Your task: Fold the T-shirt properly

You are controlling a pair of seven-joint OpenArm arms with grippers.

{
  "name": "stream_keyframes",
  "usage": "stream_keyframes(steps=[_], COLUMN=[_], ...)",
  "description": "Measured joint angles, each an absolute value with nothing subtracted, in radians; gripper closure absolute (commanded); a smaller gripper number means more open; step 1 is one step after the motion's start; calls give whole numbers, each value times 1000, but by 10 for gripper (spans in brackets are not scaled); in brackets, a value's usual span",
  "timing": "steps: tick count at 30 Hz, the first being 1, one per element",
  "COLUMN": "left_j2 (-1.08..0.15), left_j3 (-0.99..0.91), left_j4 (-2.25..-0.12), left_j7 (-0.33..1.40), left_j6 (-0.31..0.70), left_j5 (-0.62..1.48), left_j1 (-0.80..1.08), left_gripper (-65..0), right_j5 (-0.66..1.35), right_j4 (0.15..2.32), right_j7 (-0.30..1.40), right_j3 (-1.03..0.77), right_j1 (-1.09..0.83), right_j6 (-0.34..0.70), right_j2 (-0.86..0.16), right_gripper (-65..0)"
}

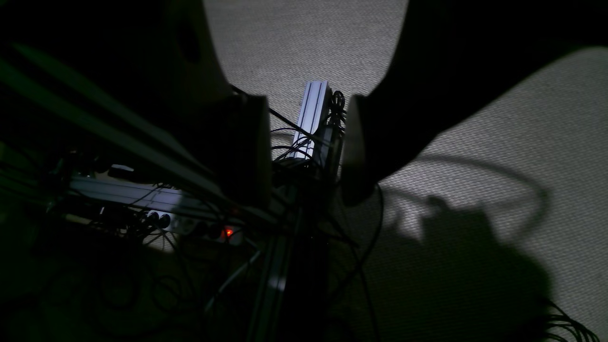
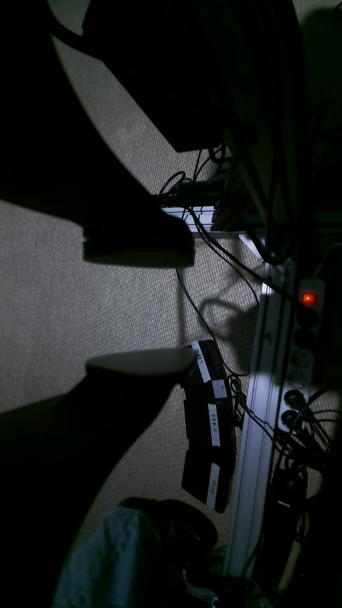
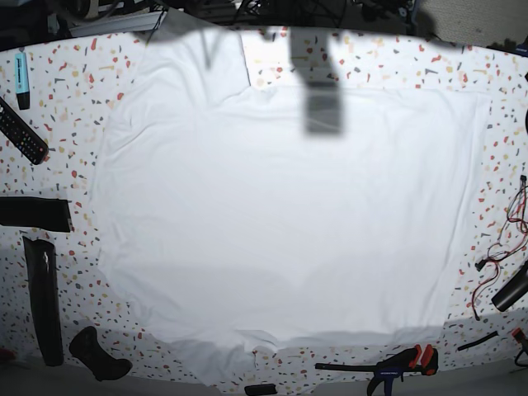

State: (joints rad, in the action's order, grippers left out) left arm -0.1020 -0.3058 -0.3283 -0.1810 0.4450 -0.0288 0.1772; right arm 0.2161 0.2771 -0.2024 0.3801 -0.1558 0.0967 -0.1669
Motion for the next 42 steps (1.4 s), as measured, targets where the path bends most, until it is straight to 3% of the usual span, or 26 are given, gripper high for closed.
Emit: stream_keyframes(steps=[26,29,32,42], left_j2=[-102,-108,-113,-118], left_j3=[-306,-306,-306,-305], left_j4=[-329,-346,-410,-833], left_j7=[-198,-180,-180,-179], left_j6=[447,550,606,610], left_j5=[-28,31,106,121], left_j1=[179,207,279,594], left_gripper=[-241,-241,-241,-241], right_j5=[216,216,216,216], right_j4=[277,281,304,575], right_j7=[-202,-191,-199,-287], right_j3=[380,380,380,380], right_j1=[-156,-173,-211,-492], right_j6=[97,98,99,98], right_j2=[-170,-187,-226,-384], right_gripper=[-280,-280,-280,-280])
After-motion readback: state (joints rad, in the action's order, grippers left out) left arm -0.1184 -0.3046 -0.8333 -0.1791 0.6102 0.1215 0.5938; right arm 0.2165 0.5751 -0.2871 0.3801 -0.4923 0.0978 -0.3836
